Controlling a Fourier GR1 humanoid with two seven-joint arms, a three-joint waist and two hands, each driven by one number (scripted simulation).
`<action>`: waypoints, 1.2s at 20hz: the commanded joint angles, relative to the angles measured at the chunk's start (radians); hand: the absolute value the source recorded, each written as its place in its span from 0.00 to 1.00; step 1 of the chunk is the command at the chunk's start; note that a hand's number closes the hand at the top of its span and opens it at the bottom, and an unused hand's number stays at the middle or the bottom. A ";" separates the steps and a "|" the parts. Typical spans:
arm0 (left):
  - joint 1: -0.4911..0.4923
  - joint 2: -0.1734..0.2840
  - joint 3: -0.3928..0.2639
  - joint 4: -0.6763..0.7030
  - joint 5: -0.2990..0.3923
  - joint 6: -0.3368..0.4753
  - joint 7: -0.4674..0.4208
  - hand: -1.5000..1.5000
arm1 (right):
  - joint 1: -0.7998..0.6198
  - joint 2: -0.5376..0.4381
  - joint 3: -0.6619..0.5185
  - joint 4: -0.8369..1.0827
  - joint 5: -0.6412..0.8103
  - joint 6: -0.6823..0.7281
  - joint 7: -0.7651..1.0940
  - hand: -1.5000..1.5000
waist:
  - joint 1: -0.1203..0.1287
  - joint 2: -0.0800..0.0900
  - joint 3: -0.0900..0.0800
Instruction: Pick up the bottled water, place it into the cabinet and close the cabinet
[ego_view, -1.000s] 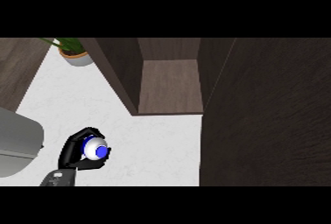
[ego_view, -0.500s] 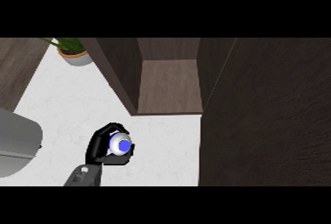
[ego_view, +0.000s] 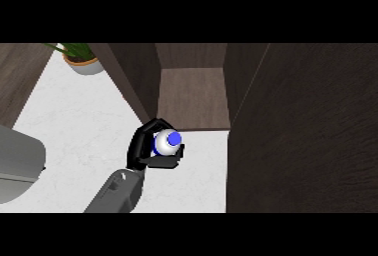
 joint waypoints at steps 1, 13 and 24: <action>-0.068 -0.005 -0.118 -0.062 0.086 0.139 0.108 1.00 | 0.024 -0.023 -0.047 -0.124 -0.073 0.003 0.038 0.00 | -0.003 0.004 -0.001; -0.423 -0.005 -0.148 0.137 0.255 0.313 0.259 1.00 | -0.012 -0.030 -0.129 -0.095 -0.140 0.031 0.039 0.00 | -0.017 0.016 -0.001; -0.609 -0.005 -0.076 0.436 0.253 0.516 0.232 1.00 | 0.060 -0.044 -0.176 -0.086 -0.146 0.102 -0.053 0.00 | -0.051 0.023 -0.001</action>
